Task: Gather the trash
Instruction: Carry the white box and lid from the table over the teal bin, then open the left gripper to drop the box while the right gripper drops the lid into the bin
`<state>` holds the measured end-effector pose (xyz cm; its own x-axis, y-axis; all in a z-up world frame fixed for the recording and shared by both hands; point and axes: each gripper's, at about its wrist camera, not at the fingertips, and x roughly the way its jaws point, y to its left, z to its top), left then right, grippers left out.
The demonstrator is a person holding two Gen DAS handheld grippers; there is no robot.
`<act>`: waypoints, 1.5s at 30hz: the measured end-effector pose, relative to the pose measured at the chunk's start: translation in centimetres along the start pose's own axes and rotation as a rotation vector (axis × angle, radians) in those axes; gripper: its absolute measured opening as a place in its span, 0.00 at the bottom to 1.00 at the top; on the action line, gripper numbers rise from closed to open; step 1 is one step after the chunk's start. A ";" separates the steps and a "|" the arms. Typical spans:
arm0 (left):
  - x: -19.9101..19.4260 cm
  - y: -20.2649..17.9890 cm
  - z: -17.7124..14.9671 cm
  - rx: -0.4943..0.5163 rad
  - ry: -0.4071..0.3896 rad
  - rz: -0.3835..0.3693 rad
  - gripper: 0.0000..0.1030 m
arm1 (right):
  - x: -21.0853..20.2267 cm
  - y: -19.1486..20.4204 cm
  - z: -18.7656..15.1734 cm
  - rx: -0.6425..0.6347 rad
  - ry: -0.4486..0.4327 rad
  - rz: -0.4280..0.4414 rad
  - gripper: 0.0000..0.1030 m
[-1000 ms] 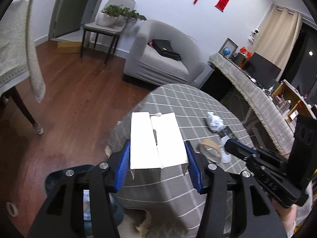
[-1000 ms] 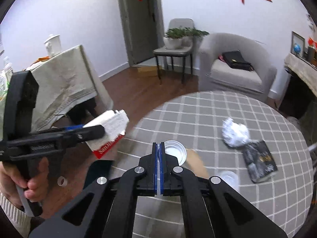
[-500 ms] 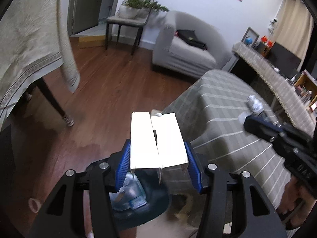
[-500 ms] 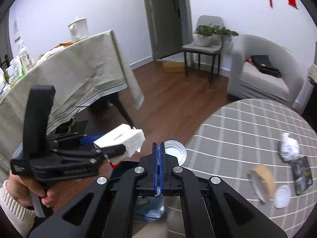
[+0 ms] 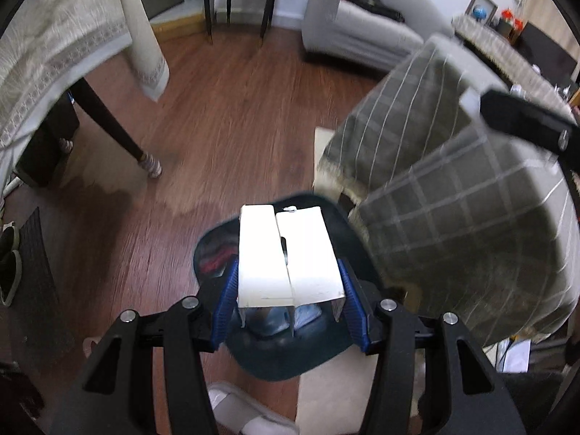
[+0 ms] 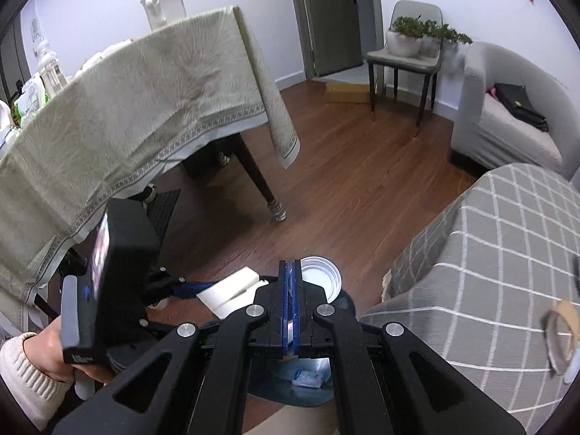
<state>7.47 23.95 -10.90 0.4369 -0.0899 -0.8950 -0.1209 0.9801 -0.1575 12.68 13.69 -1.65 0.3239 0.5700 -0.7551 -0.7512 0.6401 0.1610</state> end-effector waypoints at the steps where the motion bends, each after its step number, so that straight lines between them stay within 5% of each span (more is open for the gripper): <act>1: 0.6 0.1 -0.4 0.008 0.021 0.005 0.54 | 0.3 0.1 -0.1 -0.001 0.008 0.000 0.01; 11: 4.1 0.1 -2.6 0.056 0.157 0.005 0.55 | 2.9 1.0 -0.5 -0.017 0.093 -0.001 0.01; 18: 4.4 -0.3 -3.0 0.086 0.180 -0.005 0.69 | 4.3 0.6 -1.0 -0.005 0.136 -0.012 0.01; 26: 2.1 1.2 -2.0 0.033 0.108 0.006 0.69 | 5.4 0.7 -1.6 -0.016 0.176 -0.015 0.01; 45: -7.0 4.9 1.9 -0.194 -0.207 -0.027 0.42 | 10.2 2.7 -6.3 -0.022 0.351 0.098 0.01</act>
<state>5.55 29.69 -4.62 0.6124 -0.0578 -0.7885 -0.2662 0.9240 -0.2744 10.32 17.99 -12.94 0.0358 0.4144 -0.9094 -0.7825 0.5776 0.2324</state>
